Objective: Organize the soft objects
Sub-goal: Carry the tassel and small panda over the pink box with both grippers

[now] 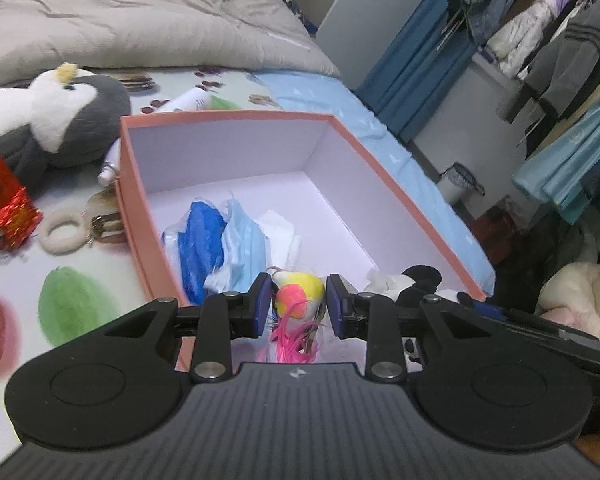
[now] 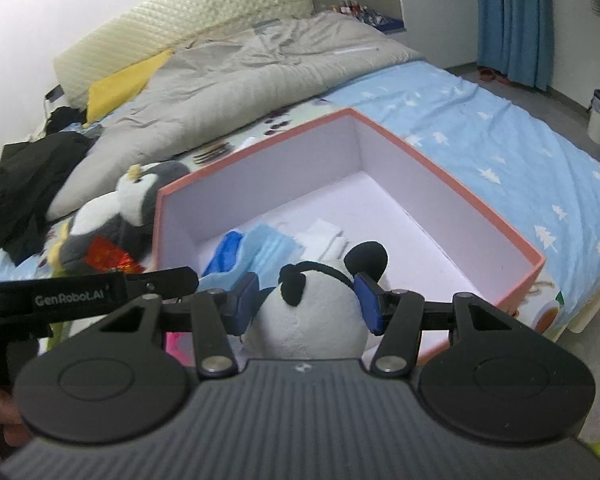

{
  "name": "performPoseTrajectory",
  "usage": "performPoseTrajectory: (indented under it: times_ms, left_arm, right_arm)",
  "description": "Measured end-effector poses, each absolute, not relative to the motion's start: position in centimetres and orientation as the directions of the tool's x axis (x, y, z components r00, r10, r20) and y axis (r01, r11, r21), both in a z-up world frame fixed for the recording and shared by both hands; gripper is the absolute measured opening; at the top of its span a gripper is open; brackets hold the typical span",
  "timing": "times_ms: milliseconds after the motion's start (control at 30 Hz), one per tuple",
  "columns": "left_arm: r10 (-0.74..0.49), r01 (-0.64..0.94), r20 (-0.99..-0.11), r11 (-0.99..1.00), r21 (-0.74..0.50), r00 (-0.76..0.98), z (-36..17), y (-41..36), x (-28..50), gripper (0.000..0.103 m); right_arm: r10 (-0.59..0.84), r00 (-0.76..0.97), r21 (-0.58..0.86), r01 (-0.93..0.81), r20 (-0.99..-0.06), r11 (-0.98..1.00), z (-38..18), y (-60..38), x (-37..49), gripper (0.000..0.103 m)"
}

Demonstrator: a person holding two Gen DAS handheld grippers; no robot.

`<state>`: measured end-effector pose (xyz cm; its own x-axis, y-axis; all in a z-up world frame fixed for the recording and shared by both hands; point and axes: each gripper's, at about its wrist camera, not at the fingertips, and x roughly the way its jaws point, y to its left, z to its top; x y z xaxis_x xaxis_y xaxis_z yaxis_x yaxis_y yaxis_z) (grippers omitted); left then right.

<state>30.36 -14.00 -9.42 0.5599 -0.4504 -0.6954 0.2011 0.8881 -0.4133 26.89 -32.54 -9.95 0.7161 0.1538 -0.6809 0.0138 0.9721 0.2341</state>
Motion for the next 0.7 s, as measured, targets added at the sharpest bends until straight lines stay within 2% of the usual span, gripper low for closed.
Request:
performPoseTrajectory:
  times_ms: [467, 567, 700]
  left_arm:
    - [-0.436, 0.212, -0.756, 0.899, -0.382, 0.488, -14.3, -18.2, 37.6, 0.036]
    - [-0.447, 0.225, -0.758, 0.895, -0.386, 0.475, -14.6, -18.7, 37.5, 0.051]
    - [-0.441, 0.237, -0.749, 0.898, -0.372, 0.495, -14.2, -18.7, 37.1, 0.052]
  right_arm:
    - [0.146, 0.65, 0.252, 0.072, -0.746, 0.965, -15.1, -36.6, 33.6, 0.058]
    - [0.158, 0.641, 0.26, 0.067, -0.751, 0.963, -15.5, -37.0, 33.8, 0.059]
    - [0.149, 0.644, 0.253, 0.071, -0.75, 0.965, -15.3, -36.9, 33.7, 0.062]
